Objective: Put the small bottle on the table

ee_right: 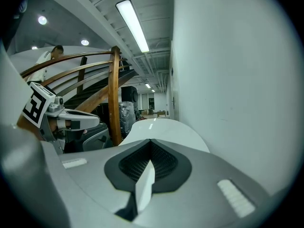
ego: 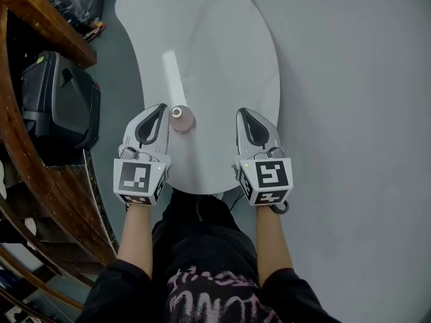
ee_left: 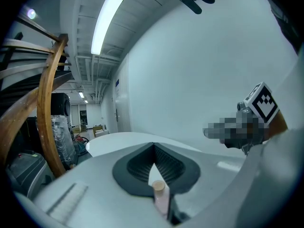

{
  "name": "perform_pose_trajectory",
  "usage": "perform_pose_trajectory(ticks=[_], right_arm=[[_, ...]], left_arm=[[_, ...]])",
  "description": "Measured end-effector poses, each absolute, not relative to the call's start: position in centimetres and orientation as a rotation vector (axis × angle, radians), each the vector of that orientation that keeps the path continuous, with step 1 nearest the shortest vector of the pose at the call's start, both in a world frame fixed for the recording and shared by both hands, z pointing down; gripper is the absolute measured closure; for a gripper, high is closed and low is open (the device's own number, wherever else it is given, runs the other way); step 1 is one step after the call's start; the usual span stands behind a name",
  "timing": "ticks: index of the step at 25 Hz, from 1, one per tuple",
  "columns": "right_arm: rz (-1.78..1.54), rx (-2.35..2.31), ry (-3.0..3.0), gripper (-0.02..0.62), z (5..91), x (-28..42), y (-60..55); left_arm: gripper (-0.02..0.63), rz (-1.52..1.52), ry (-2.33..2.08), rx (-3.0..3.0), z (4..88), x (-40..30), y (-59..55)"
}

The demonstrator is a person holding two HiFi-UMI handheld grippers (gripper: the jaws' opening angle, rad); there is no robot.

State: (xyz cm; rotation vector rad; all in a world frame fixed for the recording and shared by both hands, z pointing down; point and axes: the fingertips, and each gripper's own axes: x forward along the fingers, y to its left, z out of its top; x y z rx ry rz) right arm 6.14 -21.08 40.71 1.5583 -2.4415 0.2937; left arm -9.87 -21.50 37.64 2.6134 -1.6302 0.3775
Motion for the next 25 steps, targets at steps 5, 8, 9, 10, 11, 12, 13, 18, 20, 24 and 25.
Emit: perform_pose_trajectory(ticks=[5, 8, 9, 10, 11, 12, 13, 18, 20, 24, 25], right_arm=[[0.268, 1.555, -2.463, 0.584, 39.4, 6.2, -20.8], [0.250, 1.559, -2.473, 0.584, 38.7, 6.3, -20.6], [0.243, 1.562, -2.475, 0.584, 38.5, 6.3, -20.5], [0.237, 1.565, -2.478, 0.584, 38.2, 6.3, -20.3], [0.231, 1.568, -2.480, 0.584, 37.9, 6.3, -20.1], [0.227, 1.569, -2.482, 0.584, 37.6, 6.2, -20.0], [0.223, 1.569, -2.484, 0.584, 37.4, 6.2, -19.8], [0.190, 1.566, -2.500, 0.584, 36.3, 6.1, -19.0], [0.181, 1.563, -2.505, 0.584, 35.9, 5.9, -18.6], [0.160, 1.572, -2.513, 0.584, 34.8, 5.8, -18.0], [0.153, 1.576, -2.515, 0.584, 34.5, 5.9, -17.9]], left_arm=[[0.606, 0.373, -1.656, 2.623, 36.6, -9.7, -21.1], [0.606, 0.361, -1.666, 2.631, 35.9, -9.6, -20.7], [0.606, 0.356, -1.675, 2.634, 35.6, -9.7, -20.5], [0.606, 0.353, -1.684, 2.633, 35.2, -9.8, -20.4], [0.606, 0.351, -1.692, 2.628, 34.8, -9.9, -20.2], [0.606, 0.347, -1.697, 2.626, 34.5, -10.1, -20.0], [0.606, 0.341, -1.701, 2.629, 34.2, -10.2, -19.8], [0.606, 0.302, -1.721, 2.653, 33.2, -10.0, -19.1], [0.606, 0.289, -1.727, 2.660, 32.5, -10.1, -18.8], [0.606, 0.265, -1.743, 2.669, 31.4, -10.2, -18.2], [0.606, 0.260, -1.747, 2.671, 31.1, -10.3, -18.1]])
